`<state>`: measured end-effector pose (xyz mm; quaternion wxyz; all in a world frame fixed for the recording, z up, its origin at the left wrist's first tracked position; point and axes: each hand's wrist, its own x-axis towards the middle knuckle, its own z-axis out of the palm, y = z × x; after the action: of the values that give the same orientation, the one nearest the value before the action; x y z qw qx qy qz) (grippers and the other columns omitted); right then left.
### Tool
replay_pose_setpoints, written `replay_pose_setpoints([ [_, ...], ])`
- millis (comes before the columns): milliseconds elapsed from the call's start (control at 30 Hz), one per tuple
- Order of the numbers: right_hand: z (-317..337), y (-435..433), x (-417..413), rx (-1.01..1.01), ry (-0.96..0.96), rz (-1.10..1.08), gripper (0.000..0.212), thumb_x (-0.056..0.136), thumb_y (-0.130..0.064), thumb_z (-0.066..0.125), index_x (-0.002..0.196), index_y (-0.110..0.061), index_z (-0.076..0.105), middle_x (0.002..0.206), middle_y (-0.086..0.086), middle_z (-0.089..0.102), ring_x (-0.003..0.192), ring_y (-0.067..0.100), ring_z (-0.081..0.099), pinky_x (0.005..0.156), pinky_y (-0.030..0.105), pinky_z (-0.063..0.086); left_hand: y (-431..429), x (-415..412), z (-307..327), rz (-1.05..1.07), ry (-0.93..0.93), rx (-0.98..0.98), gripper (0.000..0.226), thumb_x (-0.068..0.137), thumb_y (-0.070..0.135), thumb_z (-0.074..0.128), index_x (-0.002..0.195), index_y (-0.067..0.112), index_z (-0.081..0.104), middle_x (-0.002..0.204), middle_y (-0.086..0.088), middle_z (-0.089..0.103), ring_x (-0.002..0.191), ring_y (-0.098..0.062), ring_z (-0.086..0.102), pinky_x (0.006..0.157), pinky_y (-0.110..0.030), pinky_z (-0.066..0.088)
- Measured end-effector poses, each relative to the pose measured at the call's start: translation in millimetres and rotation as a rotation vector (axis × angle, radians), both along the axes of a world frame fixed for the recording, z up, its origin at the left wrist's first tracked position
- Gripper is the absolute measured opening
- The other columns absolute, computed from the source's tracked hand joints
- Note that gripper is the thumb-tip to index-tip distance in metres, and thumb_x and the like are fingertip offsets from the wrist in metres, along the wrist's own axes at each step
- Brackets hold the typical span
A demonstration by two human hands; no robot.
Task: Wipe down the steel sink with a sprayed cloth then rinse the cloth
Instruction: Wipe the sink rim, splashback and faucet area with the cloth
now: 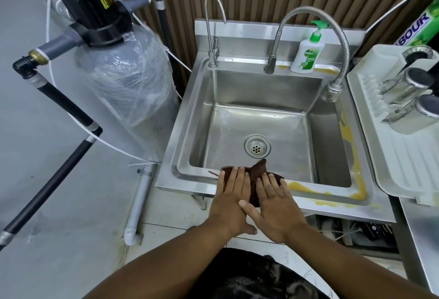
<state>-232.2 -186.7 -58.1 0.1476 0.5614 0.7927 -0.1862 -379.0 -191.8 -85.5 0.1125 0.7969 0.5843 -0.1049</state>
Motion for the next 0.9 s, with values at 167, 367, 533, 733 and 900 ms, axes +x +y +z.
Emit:
replay_pose_setpoints([
  [167, 5, 20, -64, -0.015, 0.077, 0.05, 0.109, 0.079, -0.079, -0.014, 0.161, -0.01, 0.009, 0.169, 0.006, 0.009, 0.155, 0.019, -0.004, 0.123, 0.045, -0.012, -2, -58, 9, 0.103, 0.038, -0.024, 0.137, 0.069, 0.088, 0.051, 0.155, 0.006, -0.017, 0.165, -0.013, -0.019, 0.149, -0.027, -0.029, 0.115, -0.053, -0.027],
  [367, -6, 51, -119, -0.032, 0.154, 0.048, 0.1, 0.086, -0.075, -0.009, 0.158, -0.014, 0.023, 0.164, 0.001, 0.026, 0.154, 0.017, 0.008, 0.123, 0.048, -0.01, 5, -139, 26, -0.094, -0.069, 0.078, 0.096, 0.089, 0.078, 0.03, 0.156, 0.008, 0.029, 0.162, -0.016, 0.028, 0.155, -0.029, 0.006, 0.121, -0.054, -0.011],
  [533, -6, 57, -129, 0.245, 0.185, -0.068, 0.086, 0.097, -0.065, -0.003, 0.123, -0.013, 0.061, 0.129, -0.001, 0.061, 0.128, 0.025, 0.048, 0.111, 0.04, 0.028, 38, -164, 19, -0.285, -0.217, 0.09, 0.064, 0.099, 0.053, 0.037, 0.145, 0.01, 0.046, 0.149, -0.007, 0.048, 0.146, -0.023, 0.034, 0.124, -0.041, -0.001],
  [733, -11, 48, -137, 0.219, 0.149, -0.139, 0.088, 0.095, -0.071, -0.004, 0.094, -0.019, 0.067, 0.088, 0.0, 0.069, 0.09, 0.022, 0.061, 0.095, 0.038, 0.037, 73, -145, 14, -0.26, -0.296, -0.157, 0.063, 0.088, 0.067, 0.043, 0.135, 0.024, 0.04, 0.124, 0.007, 0.051, 0.124, -0.009, 0.047, 0.121, -0.035, -0.017],
  [900, -1, 75, -135, 0.01, 0.076, -0.117, 0.104, 0.082, -0.078, -0.014, 0.095, -0.017, 0.069, 0.088, 0.006, 0.071, 0.097, 0.021, 0.063, 0.117, 0.048, 0.014, 97, -135, 23, -0.259, -0.281, -0.318, 0.062, 0.09, 0.073, 0.046, 0.131, 0.026, 0.051, 0.115, 0.009, 0.059, 0.119, -0.005, 0.053, 0.122, -0.039, -0.017],
])
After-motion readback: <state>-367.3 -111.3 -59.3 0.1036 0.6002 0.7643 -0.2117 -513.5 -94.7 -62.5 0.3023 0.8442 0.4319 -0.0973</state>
